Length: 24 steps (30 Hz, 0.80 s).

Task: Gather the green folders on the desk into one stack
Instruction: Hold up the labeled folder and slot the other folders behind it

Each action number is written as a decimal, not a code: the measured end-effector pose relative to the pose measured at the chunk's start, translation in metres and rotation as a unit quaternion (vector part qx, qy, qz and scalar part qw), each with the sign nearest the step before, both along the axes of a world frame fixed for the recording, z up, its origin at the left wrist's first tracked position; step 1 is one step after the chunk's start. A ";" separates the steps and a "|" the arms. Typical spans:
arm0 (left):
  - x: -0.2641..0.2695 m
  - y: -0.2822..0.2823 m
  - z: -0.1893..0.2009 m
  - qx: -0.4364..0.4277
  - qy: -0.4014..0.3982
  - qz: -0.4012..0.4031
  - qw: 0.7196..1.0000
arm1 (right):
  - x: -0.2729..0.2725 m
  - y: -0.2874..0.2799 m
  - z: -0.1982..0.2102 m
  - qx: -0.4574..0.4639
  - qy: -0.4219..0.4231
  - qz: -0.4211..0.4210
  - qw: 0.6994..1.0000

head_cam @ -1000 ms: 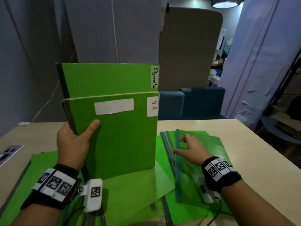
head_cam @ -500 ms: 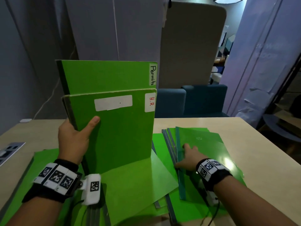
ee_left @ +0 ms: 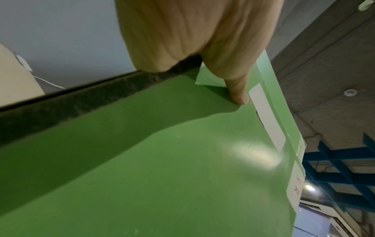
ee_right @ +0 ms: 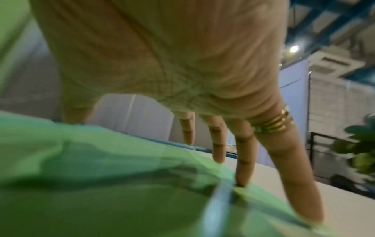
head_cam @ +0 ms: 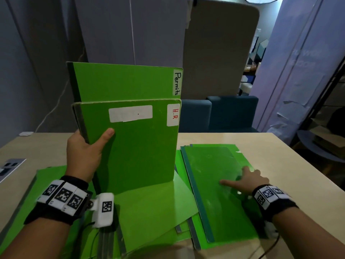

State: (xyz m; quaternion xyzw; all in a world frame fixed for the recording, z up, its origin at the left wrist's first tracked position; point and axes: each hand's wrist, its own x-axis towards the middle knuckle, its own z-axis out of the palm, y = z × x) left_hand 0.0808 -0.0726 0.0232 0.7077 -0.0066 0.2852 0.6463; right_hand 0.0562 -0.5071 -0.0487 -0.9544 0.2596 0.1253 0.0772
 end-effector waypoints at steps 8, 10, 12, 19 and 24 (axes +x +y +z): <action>0.000 -0.002 -0.002 0.009 0.001 0.004 1.000 | 0.003 -0.007 -0.004 0.002 0.030 -0.019 0.999; 0.000 -0.002 -0.001 0.005 0.000 0.000 1.000 | 0.002 -0.004 0.001 0.023 0.037 -0.020 0.999; 0.000 -0.002 0.000 0.002 -0.003 -0.004 1.000 | 0.003 -0.005 0.008 0.045 0.025 -0.017 0.999; -0.007 0.003 0.002 -0.039 0.000 -0.054 0.998 | -0.001 -0.017 0.032 0.447 -0.215 -0.086 0.864; -0.014 0.001 0.005 -0.048 -0.018 -0.064 0.997 | 0.005 -0.018 0.103 0.540 -0.450 -0.029 0.711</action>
